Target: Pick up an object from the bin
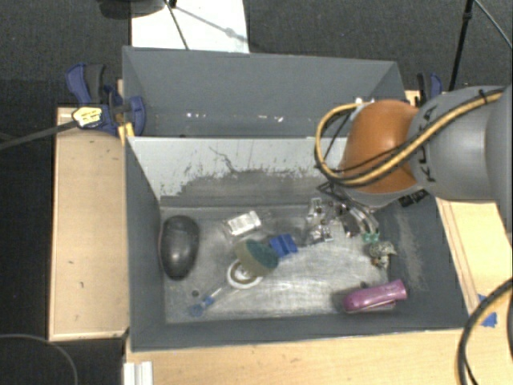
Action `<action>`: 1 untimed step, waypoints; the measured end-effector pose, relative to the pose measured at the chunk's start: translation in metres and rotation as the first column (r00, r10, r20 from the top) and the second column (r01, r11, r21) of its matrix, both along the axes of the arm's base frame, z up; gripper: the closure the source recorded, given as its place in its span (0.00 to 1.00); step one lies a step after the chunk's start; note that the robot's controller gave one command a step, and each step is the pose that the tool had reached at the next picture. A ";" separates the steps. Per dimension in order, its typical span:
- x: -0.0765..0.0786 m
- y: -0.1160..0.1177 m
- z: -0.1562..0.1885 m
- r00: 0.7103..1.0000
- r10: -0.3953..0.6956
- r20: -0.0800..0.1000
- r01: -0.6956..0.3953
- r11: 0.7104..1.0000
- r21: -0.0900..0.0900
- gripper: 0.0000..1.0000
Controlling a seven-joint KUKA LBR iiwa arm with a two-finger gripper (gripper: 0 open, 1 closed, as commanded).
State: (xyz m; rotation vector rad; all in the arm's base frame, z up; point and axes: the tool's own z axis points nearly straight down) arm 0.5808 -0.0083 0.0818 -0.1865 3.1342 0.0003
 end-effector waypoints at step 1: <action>0.000 0.000 0.000 1.000 0.001 0.000 -0.001 1.000 0.000 0.00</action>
Offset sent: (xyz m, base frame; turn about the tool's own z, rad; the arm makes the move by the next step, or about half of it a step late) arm 0.0000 0.0000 0.0000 0.0000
